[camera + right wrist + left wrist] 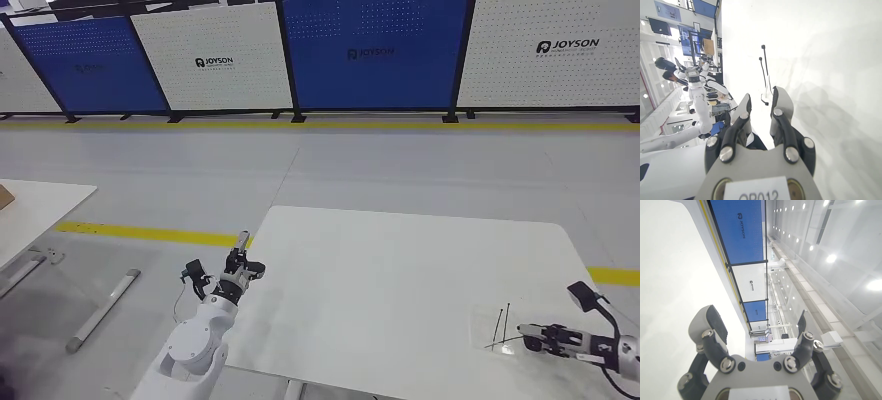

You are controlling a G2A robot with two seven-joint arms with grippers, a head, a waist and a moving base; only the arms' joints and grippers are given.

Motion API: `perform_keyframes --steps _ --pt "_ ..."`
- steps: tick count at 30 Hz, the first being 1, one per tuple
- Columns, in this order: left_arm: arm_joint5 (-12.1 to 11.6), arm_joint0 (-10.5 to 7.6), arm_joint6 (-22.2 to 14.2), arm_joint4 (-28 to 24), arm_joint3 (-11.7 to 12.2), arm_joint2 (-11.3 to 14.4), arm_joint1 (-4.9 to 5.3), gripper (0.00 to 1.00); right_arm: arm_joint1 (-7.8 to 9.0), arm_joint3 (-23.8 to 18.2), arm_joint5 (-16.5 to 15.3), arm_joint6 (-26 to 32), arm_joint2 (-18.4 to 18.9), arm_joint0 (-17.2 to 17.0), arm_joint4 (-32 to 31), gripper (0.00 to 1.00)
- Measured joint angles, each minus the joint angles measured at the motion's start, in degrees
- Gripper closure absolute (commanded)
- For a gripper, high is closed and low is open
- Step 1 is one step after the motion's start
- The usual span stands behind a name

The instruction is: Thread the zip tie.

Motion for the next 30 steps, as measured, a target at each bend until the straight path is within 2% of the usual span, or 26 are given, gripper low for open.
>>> perform_keyframes --steps 7,12,15,17,25,30 --pt "0.0 0.0 0.0 0.0 0.0 0.0 0.0 0.0 0.27 0.71 -0.04 -0.34 -0.98 0.44 0.36 0.75" --pt "0.0 0.0 0.0 0.0 0.0 0.0 0.0 0.0 0.46 1.28 -0.32 -0.45 -1.45 0.8 0.73 0.83" --pt "0.0 0.0 0.0 0.0 0.0 0.0 0.0 0.0 0.55 1.58 -0.23 -0.6 -1.9 1.15 0.81 0.82" --pt "0.0 0.0 0.0 0.0 0.0 0.0 0.0 0.0 0.61 1.74 -0.17 -0.75 -2.19 1.35 0.79 1.0" --pt "0.0 0.0 0.0 0.0 0.0 0.0 0.0 0.0 1.02 1.7 -0.05 -0.97 -2.62 1.52 0.99 1.0" --pt "0.0 0.0 0.0 0.0 0.0 0.0 0.0 0.0 1.4 1.31 -1.25 -0.57 -1.85 0.85 2.44 1.0"
